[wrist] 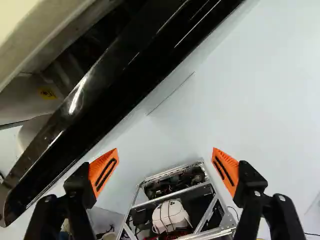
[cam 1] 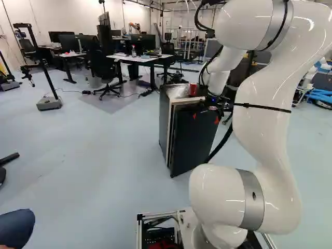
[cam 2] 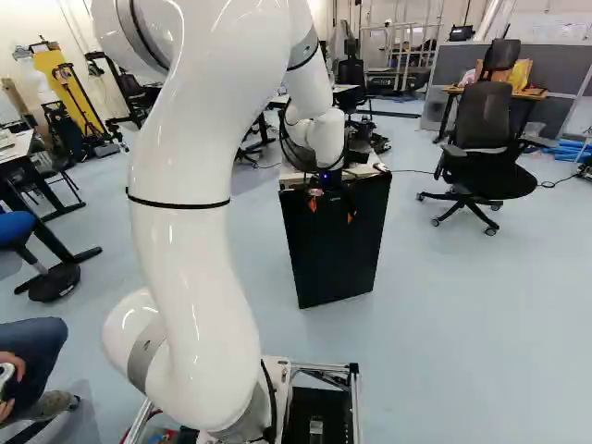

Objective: Grab a drink from the fridge

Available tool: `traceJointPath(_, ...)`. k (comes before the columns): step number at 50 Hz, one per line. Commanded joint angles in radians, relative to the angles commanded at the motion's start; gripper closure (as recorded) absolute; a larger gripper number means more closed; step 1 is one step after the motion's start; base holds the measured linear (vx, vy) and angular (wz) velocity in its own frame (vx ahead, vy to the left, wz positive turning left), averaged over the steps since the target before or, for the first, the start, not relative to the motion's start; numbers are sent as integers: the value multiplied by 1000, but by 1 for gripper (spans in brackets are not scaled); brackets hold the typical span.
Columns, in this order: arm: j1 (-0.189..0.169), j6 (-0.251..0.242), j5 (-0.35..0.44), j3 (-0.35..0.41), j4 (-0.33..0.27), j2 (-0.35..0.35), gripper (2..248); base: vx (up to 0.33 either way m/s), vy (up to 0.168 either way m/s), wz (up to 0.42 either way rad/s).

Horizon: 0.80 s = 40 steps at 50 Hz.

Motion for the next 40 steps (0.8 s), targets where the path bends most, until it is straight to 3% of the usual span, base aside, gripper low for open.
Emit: traceJointPath(40,69,0,107,31,-25,22,3,0,0,0)
